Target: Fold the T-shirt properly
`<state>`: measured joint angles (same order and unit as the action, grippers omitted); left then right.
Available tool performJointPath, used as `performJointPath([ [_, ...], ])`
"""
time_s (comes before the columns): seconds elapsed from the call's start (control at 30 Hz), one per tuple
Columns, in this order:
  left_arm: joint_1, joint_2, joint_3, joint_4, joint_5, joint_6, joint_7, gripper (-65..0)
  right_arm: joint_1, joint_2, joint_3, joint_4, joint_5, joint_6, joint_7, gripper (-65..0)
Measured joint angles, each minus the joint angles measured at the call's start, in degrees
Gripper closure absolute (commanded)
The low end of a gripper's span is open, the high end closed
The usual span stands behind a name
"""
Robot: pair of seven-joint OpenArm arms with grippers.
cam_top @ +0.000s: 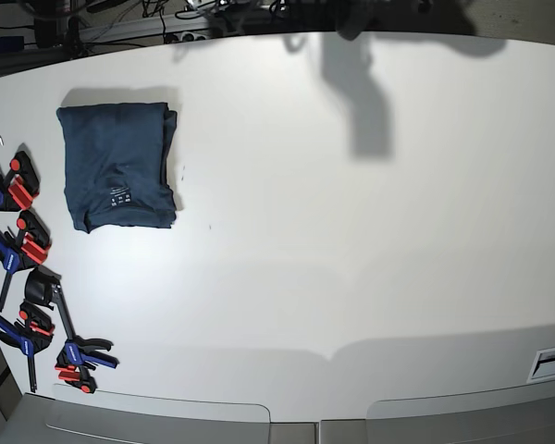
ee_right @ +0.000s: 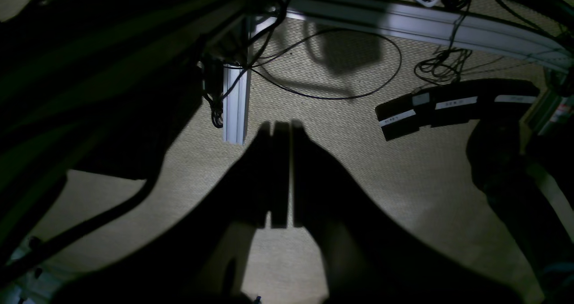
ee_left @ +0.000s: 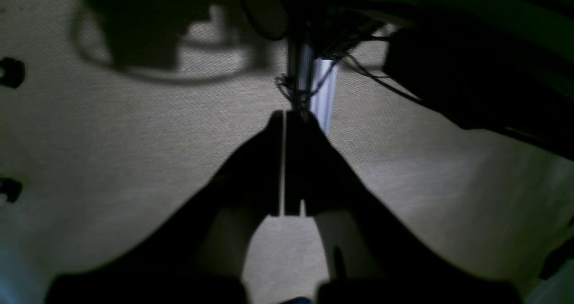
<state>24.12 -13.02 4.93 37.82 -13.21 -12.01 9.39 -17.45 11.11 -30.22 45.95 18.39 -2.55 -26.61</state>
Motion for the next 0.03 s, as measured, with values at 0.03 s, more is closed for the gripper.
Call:
performJointPath([
  [0.03,0.0,0.0,0.0,0.0,0.0,0.0,0.0,0.0,0.0,0.0,0.0,0.0,0.1,0.0,0.0,0.0],
])
